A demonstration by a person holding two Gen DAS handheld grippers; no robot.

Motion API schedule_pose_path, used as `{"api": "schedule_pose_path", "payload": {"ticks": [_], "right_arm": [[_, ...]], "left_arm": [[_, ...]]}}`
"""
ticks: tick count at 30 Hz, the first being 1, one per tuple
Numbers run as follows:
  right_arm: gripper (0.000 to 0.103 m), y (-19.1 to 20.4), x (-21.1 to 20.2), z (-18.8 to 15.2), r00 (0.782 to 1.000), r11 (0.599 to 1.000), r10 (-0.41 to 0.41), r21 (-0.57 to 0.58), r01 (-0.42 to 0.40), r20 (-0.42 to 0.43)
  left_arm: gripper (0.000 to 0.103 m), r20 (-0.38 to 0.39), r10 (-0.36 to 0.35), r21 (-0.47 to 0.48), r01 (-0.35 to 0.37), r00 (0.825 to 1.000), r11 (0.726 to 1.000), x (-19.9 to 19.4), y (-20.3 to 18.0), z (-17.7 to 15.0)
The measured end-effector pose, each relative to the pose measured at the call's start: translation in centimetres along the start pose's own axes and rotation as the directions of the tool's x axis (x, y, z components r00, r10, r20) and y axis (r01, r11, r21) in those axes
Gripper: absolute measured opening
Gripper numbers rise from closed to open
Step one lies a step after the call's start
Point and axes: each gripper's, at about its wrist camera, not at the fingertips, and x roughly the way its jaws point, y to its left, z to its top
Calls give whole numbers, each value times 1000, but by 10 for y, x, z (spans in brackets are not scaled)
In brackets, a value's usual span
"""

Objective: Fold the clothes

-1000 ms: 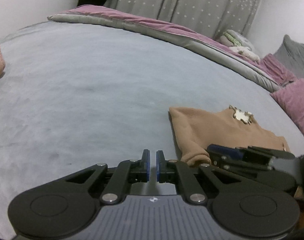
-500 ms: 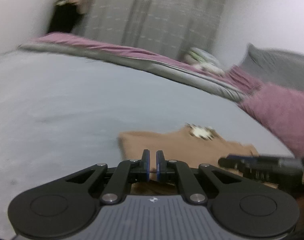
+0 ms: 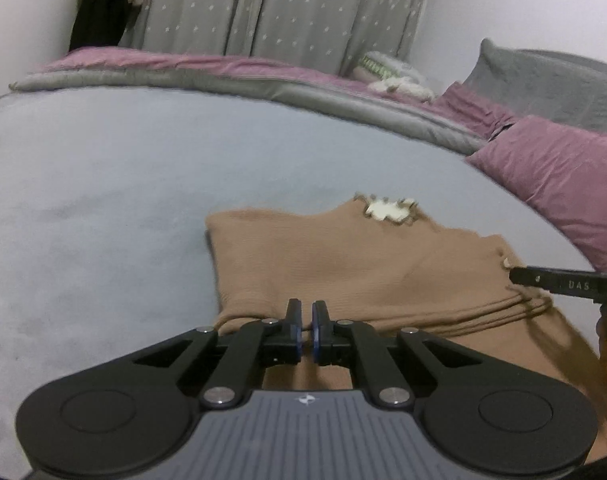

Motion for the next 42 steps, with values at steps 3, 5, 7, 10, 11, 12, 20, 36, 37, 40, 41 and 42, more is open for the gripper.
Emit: {"api": "schedule_pose_path", "payload": {"ticks": [3,5,7,10,11,12,20,36,37,40,41,42], "right_arm": [[37,-11,-15,-3,1000,1000,16,26,-17,19],[37,-14,-22,-6,999,999,29,21,-29,21],[37,-17,-29,-9,999,999,31,25,-31,15],[37,-20,-40,-14,999,999,35,31,-35,6],[37,-22,-44,-15,999,999,36,33,-36,3],[38,-23,-47,-17,999,999,37,35,-37,0],[48,-31,-83,-30,998,997,51,55,-50,-22],[48,-20,-91,-18,993,987,113,115,-109,-28],[48,-19,-81,-15,993,987,112,120,-107,-31],[45,-20,-55,-8,994,986,105,135,-99,-35],[45,-21,-46,-6,994,985,102,142,-96,-36],[44,-21,-37,-5,994,984,98,150,-91,-39]], "left_arm": [[5,-9,12,22,-12,1000,1000,4,-2,-4],[5,-27,25,29,-24,999,999,9,-1,-9],[5,-32,29,33,-28,999,999,7,-3,-9],[5,-20,14,23,-14,1000,1000,1,-8,-5],[5,-20,9,19,-9,1000,1000,1,-9,-5],[5,-20,4,15,-3,1000,1000,0,-10,-5],[14,-54,4,88,1,999,996,-23,-44,-10],[28,3,152,95,-152,988,984,-37,-19,-8],[28,20,162,98,-164,987,982,-35,-17,-6],[28,89,174,71,-180,981,981,-35,-9,1],[28,107,176,47,-182,979,982,-35,-6,3],[28,119,178,24,-182,977,983,-34,-2,4]]}}
